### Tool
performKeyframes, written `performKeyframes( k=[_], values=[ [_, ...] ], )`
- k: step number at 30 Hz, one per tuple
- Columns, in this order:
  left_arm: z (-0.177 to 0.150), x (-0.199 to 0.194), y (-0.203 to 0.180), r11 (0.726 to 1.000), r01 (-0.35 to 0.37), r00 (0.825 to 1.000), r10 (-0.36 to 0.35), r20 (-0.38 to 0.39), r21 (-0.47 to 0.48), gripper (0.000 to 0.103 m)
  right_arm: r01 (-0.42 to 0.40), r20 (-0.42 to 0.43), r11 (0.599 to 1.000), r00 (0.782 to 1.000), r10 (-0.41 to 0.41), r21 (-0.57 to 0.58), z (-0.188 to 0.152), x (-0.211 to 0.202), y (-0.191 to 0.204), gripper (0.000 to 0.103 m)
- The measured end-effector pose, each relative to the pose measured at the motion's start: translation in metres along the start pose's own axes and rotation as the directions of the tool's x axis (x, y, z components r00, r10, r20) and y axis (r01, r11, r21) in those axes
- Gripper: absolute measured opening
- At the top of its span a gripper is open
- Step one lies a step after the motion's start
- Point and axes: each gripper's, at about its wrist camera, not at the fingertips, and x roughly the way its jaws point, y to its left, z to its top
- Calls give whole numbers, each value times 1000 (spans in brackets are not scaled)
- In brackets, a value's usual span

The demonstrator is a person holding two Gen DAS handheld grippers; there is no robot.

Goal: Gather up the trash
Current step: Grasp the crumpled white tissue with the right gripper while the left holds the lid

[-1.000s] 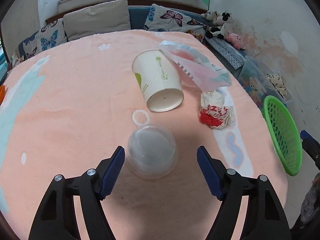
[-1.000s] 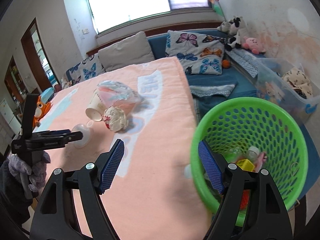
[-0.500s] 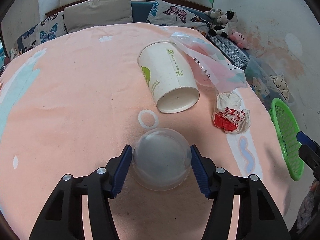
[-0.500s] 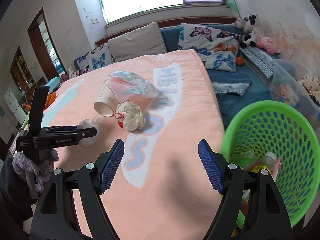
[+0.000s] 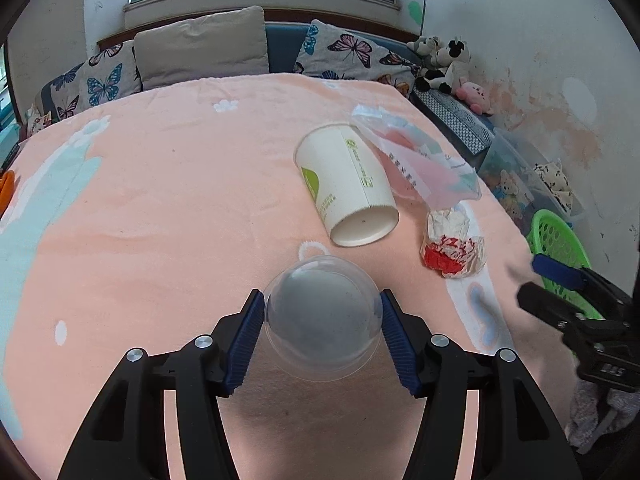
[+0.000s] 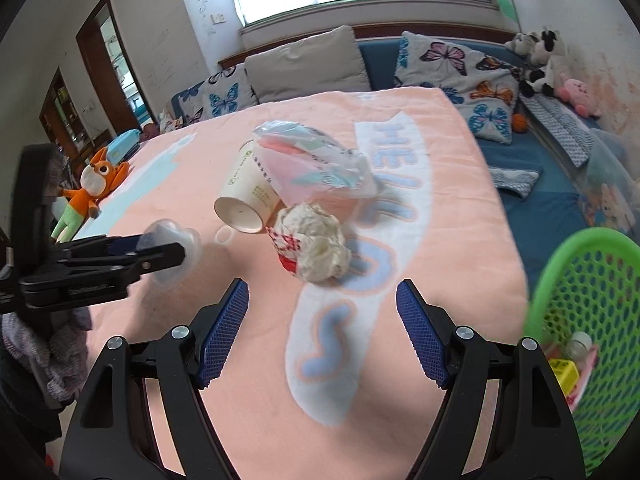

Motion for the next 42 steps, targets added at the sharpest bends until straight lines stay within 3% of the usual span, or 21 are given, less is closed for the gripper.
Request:
performKeyframes(
  k=[9,19,22,24,27,42],
  values=[
    [7,-20,10,1000,2,999,-2,33,-17,56,-23,-32,999,999,22,-46,16,37,16,76],
    [9,-22,14,1000,5,999,-4,39,-18,56,-4,-79,1000,997,2,-31,27,78,7,76],
    [8,-22,15,1000,5,999,-5,37,-18,56,-9,-87,1000,996,7,-22,28,83,4,69],
    [8,-22,15,1000,4,999,-3,36,-17,56,-7,-83,1000,997,5,-23,27,83,5,60],
    [8,-22,15,1000,7,999,-6,38,-17,56,-16,-82,1000,996,14,-20,25,78,5,54],
    [4,-38,-10,999,37,997,-39,64,24,56,-4,-11,1000,1000,4,4,1,11,1,53]
  ],
)
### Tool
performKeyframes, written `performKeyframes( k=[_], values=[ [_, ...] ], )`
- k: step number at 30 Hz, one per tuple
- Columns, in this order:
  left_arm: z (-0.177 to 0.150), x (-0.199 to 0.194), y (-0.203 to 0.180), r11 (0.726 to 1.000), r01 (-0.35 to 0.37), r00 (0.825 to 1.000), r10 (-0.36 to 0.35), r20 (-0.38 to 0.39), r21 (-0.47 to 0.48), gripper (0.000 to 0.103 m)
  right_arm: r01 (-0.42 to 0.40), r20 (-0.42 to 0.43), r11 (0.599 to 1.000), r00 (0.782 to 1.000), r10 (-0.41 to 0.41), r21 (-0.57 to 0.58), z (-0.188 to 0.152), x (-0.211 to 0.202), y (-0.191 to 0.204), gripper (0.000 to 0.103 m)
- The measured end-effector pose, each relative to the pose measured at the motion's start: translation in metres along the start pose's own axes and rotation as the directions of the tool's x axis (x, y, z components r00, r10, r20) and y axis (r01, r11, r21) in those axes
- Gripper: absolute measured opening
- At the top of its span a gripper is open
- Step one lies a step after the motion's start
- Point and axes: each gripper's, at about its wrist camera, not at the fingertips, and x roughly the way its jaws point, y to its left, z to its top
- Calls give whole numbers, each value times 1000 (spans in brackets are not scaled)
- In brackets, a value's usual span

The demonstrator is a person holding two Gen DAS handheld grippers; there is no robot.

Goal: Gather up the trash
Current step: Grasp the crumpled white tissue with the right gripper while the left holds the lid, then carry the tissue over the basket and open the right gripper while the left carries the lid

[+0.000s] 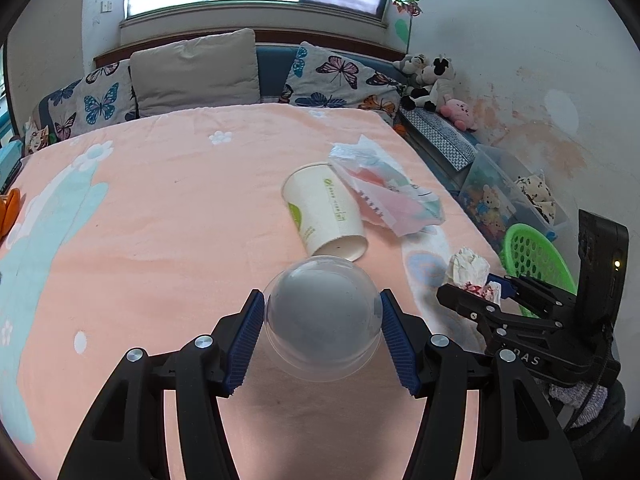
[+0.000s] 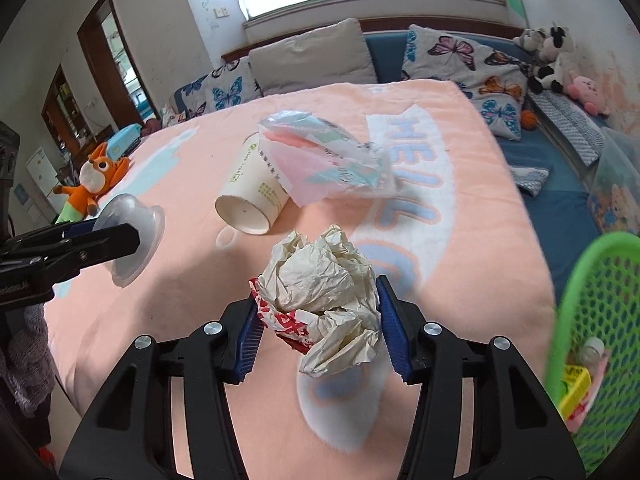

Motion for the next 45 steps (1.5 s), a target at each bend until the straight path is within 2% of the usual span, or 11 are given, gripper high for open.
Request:
performKeyframes(
  k=[9,20,35,45],
  values=[
    [-1,-8,-36,998,35,999,-35,5,49,56,58,40,998,997,-59,28,-19,-43,-15,53],
    [2,-7,-89,990,87,996,-86,-6,112,56,137,91,985,985,-147,106,-39,-93,-61,53],
    [20,4,-169,967,145,989,-144,-22,211,56,267,100,929,948,-301,257,-67,-146,-146,56],
    [29,13,-220,944,179,984,-175,-41,278,56,298,100,895,932,-347,333,-87,-168,-179,66]
  ],
)
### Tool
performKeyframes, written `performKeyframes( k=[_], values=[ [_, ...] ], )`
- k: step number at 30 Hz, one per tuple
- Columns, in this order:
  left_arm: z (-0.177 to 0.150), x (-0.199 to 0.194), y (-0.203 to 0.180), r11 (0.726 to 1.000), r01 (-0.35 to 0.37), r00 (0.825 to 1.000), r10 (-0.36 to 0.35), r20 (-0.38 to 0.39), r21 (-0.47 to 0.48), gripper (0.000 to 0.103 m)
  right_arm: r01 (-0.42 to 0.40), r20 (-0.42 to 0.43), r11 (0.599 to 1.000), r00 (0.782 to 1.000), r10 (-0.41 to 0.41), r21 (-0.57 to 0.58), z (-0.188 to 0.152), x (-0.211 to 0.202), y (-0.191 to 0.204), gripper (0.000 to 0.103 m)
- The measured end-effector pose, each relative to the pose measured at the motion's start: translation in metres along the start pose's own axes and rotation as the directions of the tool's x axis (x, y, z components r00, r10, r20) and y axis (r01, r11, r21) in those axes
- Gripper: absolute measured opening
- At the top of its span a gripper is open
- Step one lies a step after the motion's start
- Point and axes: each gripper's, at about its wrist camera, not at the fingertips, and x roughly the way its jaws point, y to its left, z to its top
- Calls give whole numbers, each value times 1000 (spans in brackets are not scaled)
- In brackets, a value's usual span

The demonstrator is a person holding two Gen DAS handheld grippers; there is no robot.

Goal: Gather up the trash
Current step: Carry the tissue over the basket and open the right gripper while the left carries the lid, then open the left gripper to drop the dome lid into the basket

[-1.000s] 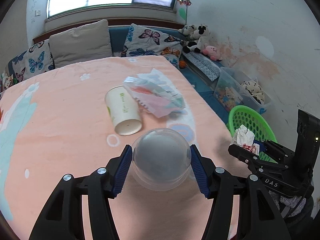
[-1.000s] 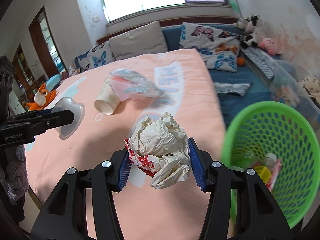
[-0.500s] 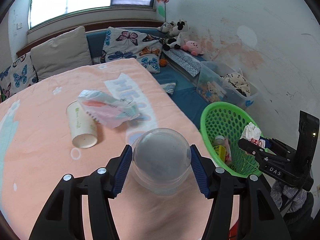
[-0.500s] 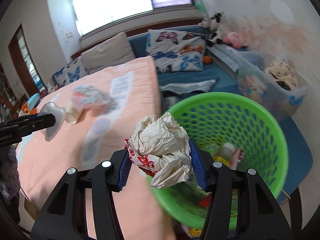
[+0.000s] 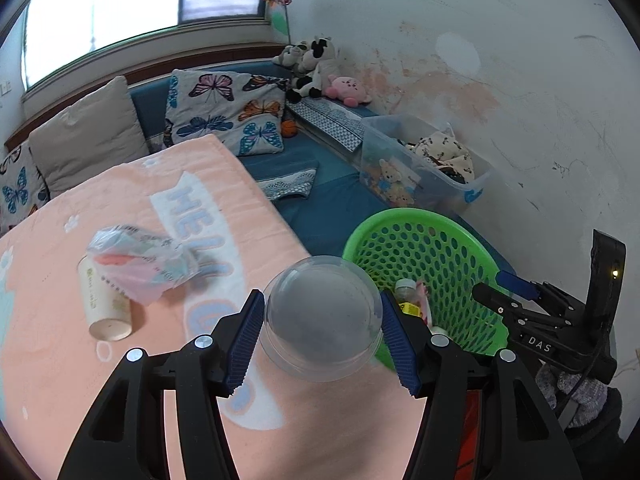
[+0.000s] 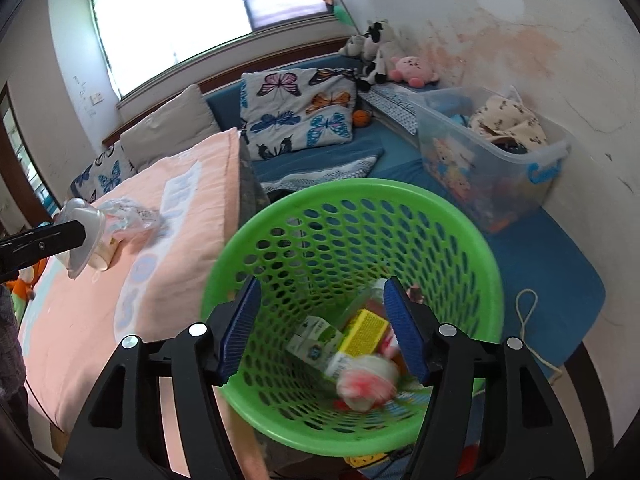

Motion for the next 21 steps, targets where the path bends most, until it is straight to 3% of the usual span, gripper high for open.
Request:
performKeyframes(
  k=[21],
  values=[
    [19,67,-86,991,82,992,-72,-101,104,57,14,42,998,999,-17,65,-11,-28,-39,71]
  ],
)
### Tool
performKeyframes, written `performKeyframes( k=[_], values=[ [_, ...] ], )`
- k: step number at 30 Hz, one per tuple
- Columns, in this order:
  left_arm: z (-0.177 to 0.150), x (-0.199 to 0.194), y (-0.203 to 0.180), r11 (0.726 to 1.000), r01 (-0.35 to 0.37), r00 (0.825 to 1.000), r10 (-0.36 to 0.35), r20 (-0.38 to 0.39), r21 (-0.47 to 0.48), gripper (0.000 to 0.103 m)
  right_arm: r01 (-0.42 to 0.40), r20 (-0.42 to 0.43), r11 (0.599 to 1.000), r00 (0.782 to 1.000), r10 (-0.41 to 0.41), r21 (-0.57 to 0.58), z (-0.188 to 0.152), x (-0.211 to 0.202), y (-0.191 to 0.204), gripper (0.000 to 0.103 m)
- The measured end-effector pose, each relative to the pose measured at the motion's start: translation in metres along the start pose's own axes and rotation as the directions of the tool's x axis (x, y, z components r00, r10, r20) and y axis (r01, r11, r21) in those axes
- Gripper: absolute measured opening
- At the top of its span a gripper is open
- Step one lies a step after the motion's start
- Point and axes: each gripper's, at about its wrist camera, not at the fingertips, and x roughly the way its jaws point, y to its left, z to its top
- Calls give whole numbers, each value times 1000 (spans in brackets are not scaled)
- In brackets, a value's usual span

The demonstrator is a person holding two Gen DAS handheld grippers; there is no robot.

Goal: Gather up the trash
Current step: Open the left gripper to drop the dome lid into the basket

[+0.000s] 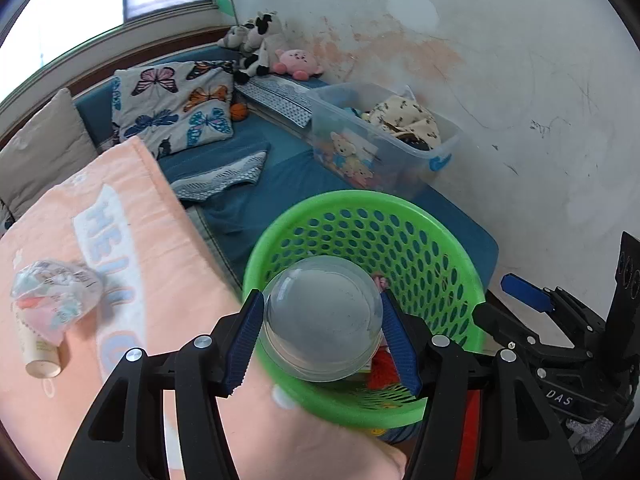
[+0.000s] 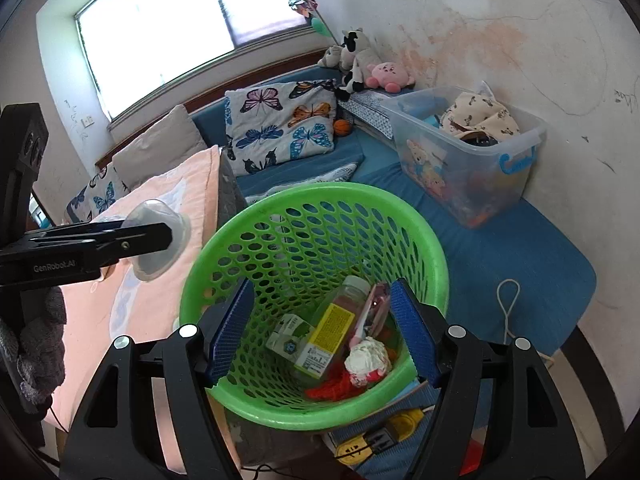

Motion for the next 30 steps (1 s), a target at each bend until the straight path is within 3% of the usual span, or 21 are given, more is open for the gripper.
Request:
performKeyframes(
  k=[5,9,15,30],
  values=[
    [1,7,-9,1000,19,1000,-19,-12,11,59,-1,6,1000,1000,1,17,-1,-3,-5,71],
    [-1,3,-10,999,31,999,-31,4,10,72,-2,9,1000,1000,2,16,-1,-6,-4,71],
    [-8,-11,1,1000,18,1000,-17,21,-7,72,-17,18,1000,1000,17,4,-1,-11,3,71],
    [-45,-68,92,983,-93,993,104,64,-155,72,-107,8,990,994,108,-90,12,0,64,77]
  ],
)
